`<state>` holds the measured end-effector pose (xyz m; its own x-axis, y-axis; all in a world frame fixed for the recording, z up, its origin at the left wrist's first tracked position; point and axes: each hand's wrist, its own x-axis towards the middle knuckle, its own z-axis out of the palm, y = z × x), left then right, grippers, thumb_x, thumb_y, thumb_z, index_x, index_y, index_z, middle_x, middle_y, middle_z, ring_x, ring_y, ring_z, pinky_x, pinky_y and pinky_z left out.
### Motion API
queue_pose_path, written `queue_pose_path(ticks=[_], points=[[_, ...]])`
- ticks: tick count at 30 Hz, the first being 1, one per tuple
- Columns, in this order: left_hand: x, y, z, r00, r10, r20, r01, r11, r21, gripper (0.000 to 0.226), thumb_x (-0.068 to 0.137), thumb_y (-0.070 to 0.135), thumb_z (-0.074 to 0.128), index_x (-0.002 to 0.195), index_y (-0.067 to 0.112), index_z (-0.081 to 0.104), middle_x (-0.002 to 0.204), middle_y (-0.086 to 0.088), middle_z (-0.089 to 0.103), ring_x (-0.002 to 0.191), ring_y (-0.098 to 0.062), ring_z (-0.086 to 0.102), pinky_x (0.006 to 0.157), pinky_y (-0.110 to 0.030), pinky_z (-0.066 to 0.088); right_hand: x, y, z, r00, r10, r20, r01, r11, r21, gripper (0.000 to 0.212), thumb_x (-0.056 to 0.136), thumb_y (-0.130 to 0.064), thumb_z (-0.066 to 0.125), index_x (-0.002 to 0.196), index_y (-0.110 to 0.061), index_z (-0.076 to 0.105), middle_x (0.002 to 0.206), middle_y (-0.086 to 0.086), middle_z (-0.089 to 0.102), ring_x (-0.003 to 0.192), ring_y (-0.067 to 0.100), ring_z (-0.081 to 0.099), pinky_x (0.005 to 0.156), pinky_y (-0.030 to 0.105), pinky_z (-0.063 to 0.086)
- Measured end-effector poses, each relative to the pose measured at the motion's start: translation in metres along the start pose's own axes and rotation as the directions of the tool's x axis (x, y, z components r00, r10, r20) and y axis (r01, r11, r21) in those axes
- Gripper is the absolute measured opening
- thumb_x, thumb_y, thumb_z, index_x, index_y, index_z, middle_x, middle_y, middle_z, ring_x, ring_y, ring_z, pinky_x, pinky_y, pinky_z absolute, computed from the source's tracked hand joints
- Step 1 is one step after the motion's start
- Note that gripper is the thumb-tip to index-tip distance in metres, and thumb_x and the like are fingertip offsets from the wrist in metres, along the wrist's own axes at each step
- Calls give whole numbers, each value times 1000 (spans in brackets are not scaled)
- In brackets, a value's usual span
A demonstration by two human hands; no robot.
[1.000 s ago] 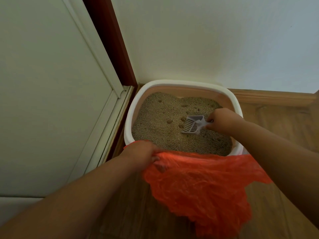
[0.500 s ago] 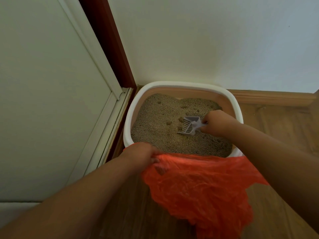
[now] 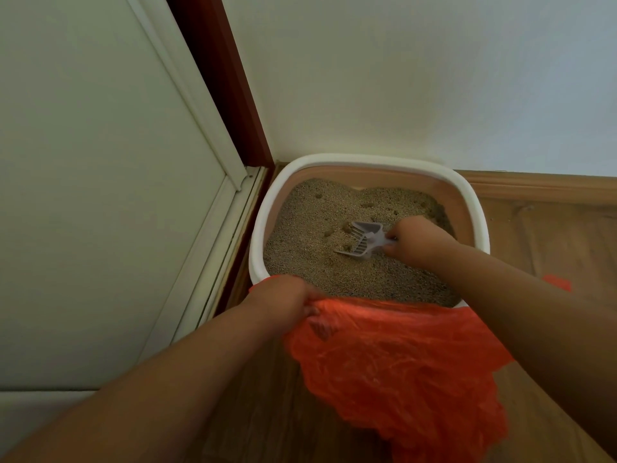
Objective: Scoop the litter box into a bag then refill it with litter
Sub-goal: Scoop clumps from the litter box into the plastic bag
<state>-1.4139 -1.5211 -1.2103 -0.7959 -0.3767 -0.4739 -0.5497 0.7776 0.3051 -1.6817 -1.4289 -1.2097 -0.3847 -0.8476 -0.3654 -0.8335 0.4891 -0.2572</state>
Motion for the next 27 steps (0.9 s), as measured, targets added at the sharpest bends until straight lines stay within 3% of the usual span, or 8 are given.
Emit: queue_pose_path(ticks=[6, 8, 10, 13, 16, 20, 23, 27], points=[[0, 1, 0, 1000, 4, -5, -4, 1000, -1, 39, 99, 36, 63, 137, 43, 61, 128, 6, 70, 118, -18, 63, 101, -42, 50, 7, -25, -1, 1000, 15, 12, -15, 1000, 18, 39, 100, -38, 54, 77, -9, 68, 61, 3, 55, 51, 16, 49, 46, 27, 41], [0, 1, 0, 1000, 0, -11, 0, 1000, -7, 40, 100, 36, 63, 139, 42, 60, 129, 6, 70, 118, -17, 63, 101, -42, 50, 8, -37, 0, 998, 32, 46, -32, 999, 8, 32, 103, -32, 50, 75, -22, 62, 65, 2, 52, 63, 20, 56, 60, 33, 52], [-1, 1, 0, 1000, -3, -7, 3, 1000, -13, 40, 100, 36, 63, 139, 41, 61, 129, 6, 70, 118, -17, 63, 101, -43, 50, 10, -46, 3, 996, 34, 78, -32, 999, -19, 27, 103, -31, 49, 77, -27, 56, 71, 2, 50, 76, 25, 59, 72, 36, 53], [-1, 1, 0, 1000, 2, -7, -2, 1000, -11, 38, 99, 34, 63, 137, 41, 62, 125, 5, 72, 114, -17, 65, 99, -42, 51, 18, -56, 3, 998, 54, 45, -55, 998, 24, 28, 99, -30, 52, 109, -11, 70, 92, 8, 64, 82, 27, 60, 72, 36, 49], [-2, 3, 0, 1000, 14, -25, -14, 1000, 2, 37, 100, 33, 61, 137, 40, 62, 123, 5, 72, 112, -17, 64, 96, -37, 49, 19, -73, -3, 976, 112, 187, -115, 993, 8, 37, 106, -28, 45, 138, -14, 55, 106, 7, 62, 79, 21, 52, 88, 37, 53], [-3, 3, 3, 999, 17, -43, -17, 1000, 6, 36, 100, 33, 61, 136, 38, 63, 118, 3, 73, 110, -18, 64, 90, -35, 46, 31, -79, 10, 987, 118, 111, -111, 992, -63, 22, 104, -15, 46, 112, -8, 65, 102, 8, 66, 89, 24, 68, 82, 38, 61], [-2, 2, 4, 999, 13, -47, -13, 1000, 17, 38, 100, 33, 60, 138, 38, 62, 119, 2, 72, 111, -19, 63, 93, -36, 47, 37, -87, 19, 988, 119, 97, -119, 993, -1, 28, 102, -8, 47, 126, -9, 60, 104, 11, 66, 88, 28, 67, 76, 37, 59], [-1, 2, 8, 999, 17, -49, -15, 999, 37, 39, 101, 31, 59, 139, 35, 62, 119, -1, 72, 112, -22, 62, 97, -41, 49, 46, -84, 41, 993, 103, -55, -95, 987, 130, 23, 99, -16, 49, 102, -2, 67, 81, 10, 57, 73, 29, 55, 65, 37, 48]])
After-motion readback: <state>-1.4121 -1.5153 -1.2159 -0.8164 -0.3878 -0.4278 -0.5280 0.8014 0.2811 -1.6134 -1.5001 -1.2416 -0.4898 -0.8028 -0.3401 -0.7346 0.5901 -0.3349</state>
